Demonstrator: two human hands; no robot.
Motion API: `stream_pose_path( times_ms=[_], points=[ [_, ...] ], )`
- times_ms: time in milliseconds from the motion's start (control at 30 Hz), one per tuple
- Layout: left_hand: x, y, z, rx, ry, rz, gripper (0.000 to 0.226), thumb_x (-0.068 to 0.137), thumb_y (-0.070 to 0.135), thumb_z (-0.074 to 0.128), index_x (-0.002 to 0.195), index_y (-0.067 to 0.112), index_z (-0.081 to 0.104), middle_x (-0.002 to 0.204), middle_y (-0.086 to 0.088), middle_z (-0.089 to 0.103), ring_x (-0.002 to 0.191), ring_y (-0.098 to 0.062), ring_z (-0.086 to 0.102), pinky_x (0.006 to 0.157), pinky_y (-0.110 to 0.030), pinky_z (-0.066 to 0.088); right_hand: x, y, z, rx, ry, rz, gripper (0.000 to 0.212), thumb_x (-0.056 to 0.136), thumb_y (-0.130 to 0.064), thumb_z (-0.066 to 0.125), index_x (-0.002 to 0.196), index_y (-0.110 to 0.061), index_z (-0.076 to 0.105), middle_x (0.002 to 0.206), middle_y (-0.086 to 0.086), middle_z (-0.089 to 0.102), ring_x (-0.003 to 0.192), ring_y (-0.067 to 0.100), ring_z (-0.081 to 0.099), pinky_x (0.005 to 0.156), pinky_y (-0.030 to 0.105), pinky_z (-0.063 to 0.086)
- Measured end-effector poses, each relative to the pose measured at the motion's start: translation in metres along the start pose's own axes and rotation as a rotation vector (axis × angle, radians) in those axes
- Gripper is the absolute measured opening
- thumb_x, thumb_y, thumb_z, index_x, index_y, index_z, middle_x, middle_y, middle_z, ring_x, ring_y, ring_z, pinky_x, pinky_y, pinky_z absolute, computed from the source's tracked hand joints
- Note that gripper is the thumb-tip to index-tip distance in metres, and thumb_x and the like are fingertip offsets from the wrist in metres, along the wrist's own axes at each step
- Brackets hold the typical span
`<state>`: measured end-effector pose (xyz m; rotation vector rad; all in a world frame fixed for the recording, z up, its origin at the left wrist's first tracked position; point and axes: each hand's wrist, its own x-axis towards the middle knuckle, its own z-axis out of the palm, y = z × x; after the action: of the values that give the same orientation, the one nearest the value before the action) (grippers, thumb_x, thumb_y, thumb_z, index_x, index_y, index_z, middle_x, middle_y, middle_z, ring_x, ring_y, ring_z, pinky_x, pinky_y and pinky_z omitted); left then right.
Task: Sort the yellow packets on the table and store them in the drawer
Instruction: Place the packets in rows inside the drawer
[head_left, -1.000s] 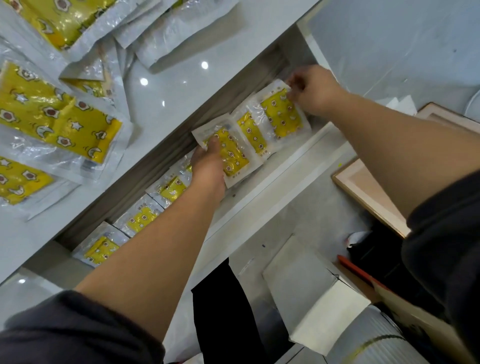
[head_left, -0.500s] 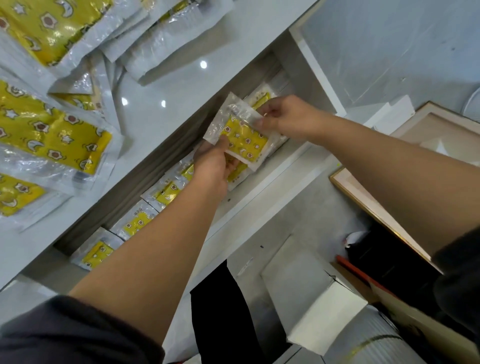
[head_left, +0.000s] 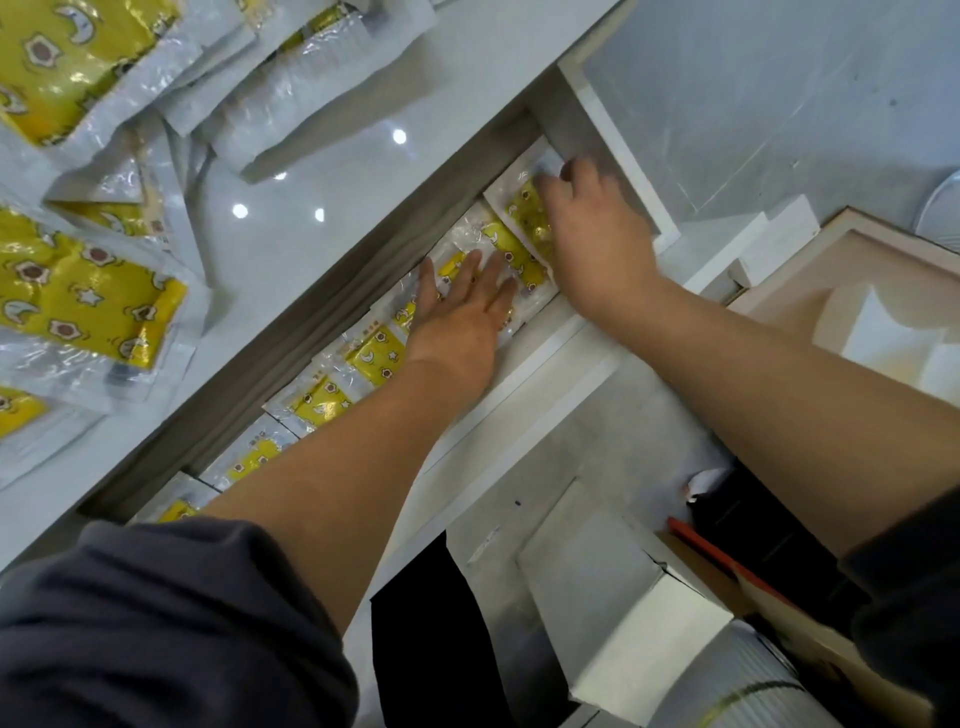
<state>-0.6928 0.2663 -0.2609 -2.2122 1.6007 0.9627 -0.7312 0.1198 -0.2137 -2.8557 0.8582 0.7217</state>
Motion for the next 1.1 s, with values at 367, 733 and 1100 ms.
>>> stream_pose_path(
  times_ms=[367,733,1100],
  points=[
    [0.003,-0.004,-0.009,0.105,-0.031,0.045,0.082,0.096,0.045,0.041,0.151,0.022,-0.015,0.157,-0.01,-0.026,0.144,-0.032,-0.022,0.114,-0.061,-0.001,0.023,-0.006,0.016,0.022,-0.17,0.1,0.065,0.081,-0.001,0.064,0.137,-0.018,0.037,0.137,0.018,0.035,0.117,0.04,0.045,0.079,0.043,0.047],
    [-0.048,-0.039,0.018,-0.024,-0.065,-0.041,0.085,0.093,0.042,0.049,0.152,0.023,-0.009,0.156,-0.01,-0.027,0.145,-0.03,-0.022,0.116,-0.059,-0.004,-0.007,-0.035,0.01,0.01,-0.256,0.1,0.076,0.08,-0.013,0.066,0.146,-0.026,0.029,0.148,0.012,0.028,0.131,0.036,0.035,0.089,0.045,0.043],
    [-0.181,-0.074,-0.018,-0.497,0.129,0.016,0.021,0.09,0.011,0.049,0.108,0.007,0.06,0.094,-0.01,0.061,0.085,-0.035,0.059,0.061,-0.035,0.044,-0.096,-0.104,-0.039,0.098,-0.36,0.087,0.049,0.088,-0.017,0.054,0.135,-0.014,0.043,0.138,0.012,0.042,0.123,0.032,0.042,0.092,0.041,0.037]
  ],
)
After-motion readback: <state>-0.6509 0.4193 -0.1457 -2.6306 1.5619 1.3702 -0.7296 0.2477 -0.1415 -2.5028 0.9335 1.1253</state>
